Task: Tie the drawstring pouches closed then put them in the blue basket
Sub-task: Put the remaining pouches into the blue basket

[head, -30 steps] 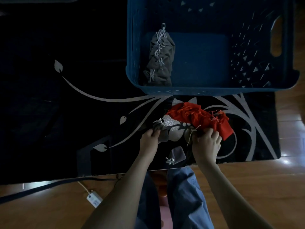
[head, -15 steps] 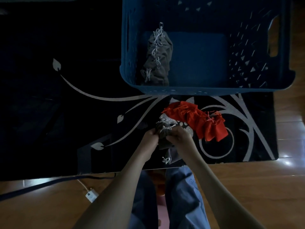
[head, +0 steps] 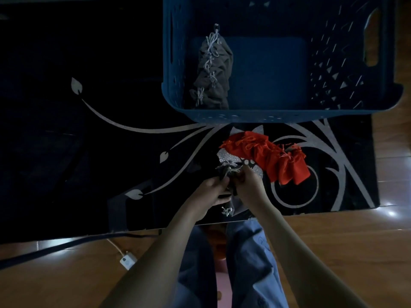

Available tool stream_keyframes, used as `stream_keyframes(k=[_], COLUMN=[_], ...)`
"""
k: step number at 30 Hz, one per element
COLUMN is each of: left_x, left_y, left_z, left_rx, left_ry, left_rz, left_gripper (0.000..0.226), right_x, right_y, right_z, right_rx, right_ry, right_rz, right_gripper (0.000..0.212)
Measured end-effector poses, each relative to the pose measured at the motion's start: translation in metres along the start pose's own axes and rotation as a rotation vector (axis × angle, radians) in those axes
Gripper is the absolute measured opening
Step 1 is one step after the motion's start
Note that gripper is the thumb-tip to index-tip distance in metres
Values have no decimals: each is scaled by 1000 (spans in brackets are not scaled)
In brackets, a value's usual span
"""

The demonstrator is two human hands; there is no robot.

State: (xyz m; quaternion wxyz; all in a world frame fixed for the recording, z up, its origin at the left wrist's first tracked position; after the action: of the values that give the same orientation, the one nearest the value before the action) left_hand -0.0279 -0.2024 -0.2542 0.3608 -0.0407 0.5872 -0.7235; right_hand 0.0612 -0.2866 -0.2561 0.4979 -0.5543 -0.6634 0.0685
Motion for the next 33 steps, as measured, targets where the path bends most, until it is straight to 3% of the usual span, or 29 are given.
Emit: stream_keyframes(k=[2, 6, 8, 11, 14, 16, 21, 23, 26, 29, 33], left_x=[0, -11, -15, -17, -19, -17, -6, -4, -1, 3, 10], left_y=[0, 5, 4, -3, -9, -15, -20, -19, -19, -21, -23], left_z=[2, -10, -21, -36, -46, -56, -67, -70, -74, -80, -88], left_rx=[-13, -246, -325, -385, -391, -395, -432, -457, -470, -481, -489], left_ry=[41, -57, -136, -135, -115, -93, 6, 31, 45, 46, 4], left_rz=[39, 101, 103, 66, 49, 54, 65, 72, 76, 78, 62], left_gripper=[25, 14, 11, 12, 13, 11, 18, 23, 24, 24, 25], right_x=[-5, -15, -20, -24, -26, -23, -13, -6, -3, 0, -2], right_y=[-2, -17, -27, -38, -35, -31, -34, -39, -44, -40, -36], right_z=[2, -3, 3, 21, 29, 33, 24, 29, 45, 49, 54], right_rx=[37, -38, 32, 118, 164, 159, 54, 99, 167, 114, 91], right_ry=[45, 80, -185, -527, -619, -549, -260, -324, -620, -759, -744], right_rz=[-29, -182, -210, -314, -261, -234, -188, -196, -225, -267, -268], right_gripper=[10, 25, 39, 40, 21, 10, 13, 29, 49, 43, 35])
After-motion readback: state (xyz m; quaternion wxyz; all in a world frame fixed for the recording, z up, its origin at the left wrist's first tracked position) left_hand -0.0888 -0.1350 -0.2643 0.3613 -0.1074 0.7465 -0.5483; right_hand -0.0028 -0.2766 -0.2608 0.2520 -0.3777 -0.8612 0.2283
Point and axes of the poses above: each hand's wrist, its own y-axis towards the middle knuckle, its own z-axis out of the palm, x = y × z, the point moved 5 cm from there along y, towards the middle knuckle, and after that the axes turned 3 degrees about -z, right-handed, at the moved point
